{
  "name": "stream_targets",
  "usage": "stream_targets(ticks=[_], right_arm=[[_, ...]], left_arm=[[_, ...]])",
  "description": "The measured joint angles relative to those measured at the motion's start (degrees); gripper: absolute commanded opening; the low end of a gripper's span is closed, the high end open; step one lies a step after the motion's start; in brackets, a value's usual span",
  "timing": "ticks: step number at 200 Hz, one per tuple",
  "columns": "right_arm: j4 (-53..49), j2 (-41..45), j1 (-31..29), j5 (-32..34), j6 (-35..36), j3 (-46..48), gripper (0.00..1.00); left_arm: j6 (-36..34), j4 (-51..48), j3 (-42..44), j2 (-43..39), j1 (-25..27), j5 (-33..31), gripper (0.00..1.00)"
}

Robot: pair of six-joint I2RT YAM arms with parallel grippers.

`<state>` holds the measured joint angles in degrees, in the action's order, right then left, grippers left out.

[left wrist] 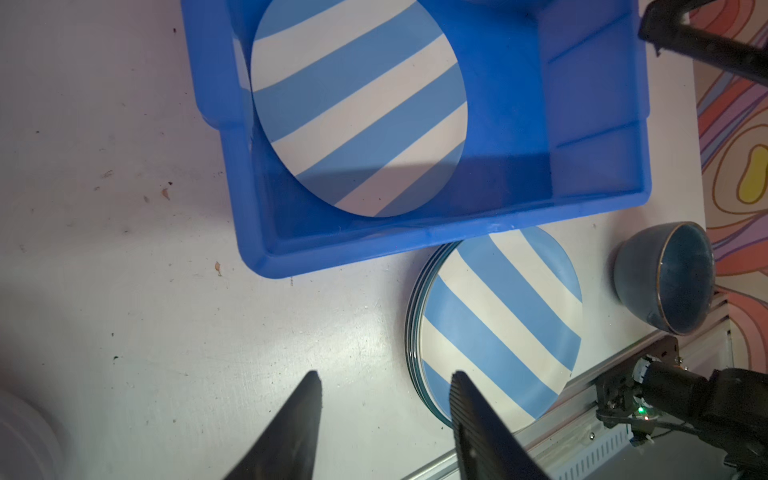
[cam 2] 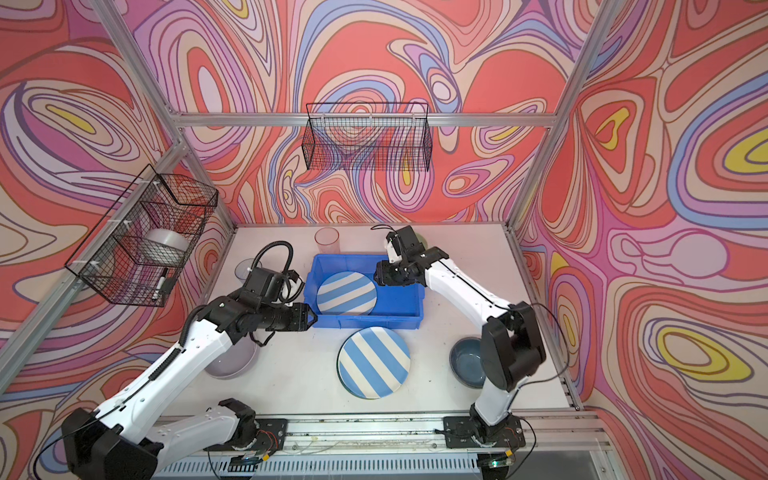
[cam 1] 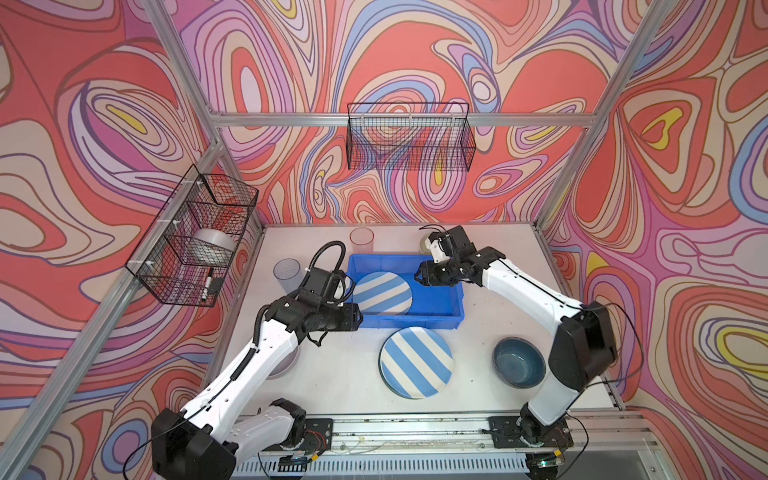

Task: Place the mixed dishes into the plastic bin
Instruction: 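Withdraw the right gripper from the bin while the left gripper moves toward the plate stack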

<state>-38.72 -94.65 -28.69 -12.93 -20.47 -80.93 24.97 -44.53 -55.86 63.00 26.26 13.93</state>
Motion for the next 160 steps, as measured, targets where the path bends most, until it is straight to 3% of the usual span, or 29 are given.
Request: stream_targets(ticks=[109,160], right_arm=[[-6.03,25.38,-0.02,-7.93,-1.88,25.77,0.48],[-5.92,28.04,0.0,-8.59,-5.03,33.18,0.47]], left_arm=[[10.71,3.39,10.88,-5.07,14.67,-4.17,0.42],[15.15,9.57,12.79,-1.92,19.69,-6.1,0.39]])
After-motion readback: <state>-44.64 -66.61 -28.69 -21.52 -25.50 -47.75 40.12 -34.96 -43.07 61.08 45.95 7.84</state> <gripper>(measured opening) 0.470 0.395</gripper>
